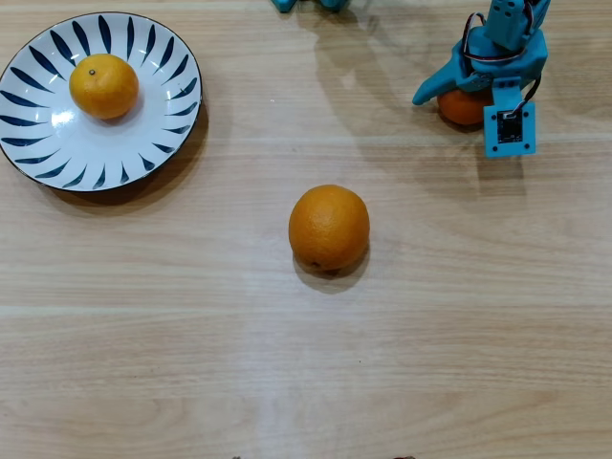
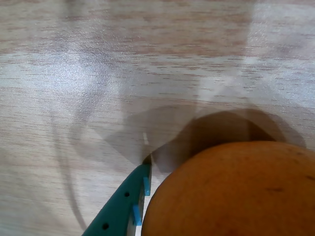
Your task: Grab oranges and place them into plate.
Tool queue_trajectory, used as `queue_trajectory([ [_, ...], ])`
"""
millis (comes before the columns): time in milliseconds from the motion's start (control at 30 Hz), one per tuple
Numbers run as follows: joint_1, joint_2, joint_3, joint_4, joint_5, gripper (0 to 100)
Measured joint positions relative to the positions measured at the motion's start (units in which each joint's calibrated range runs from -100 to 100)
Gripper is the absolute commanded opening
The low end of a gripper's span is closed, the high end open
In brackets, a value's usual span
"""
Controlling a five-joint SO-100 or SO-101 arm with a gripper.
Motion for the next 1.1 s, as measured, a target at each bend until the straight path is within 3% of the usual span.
queue_trajectory([
  [300, 0.1, -0.3, 0.0, 0.1, 0.0, 27],
  [667, 0.4, -0.6, -2.8, 4.3, 0.5, 29],
  [933, 7.9, -10.3, -9.4, 20.2, 8.6, 29],
  [1100, 17.6, -19.0, -9.4, 23.3, 17.2, 29],
])
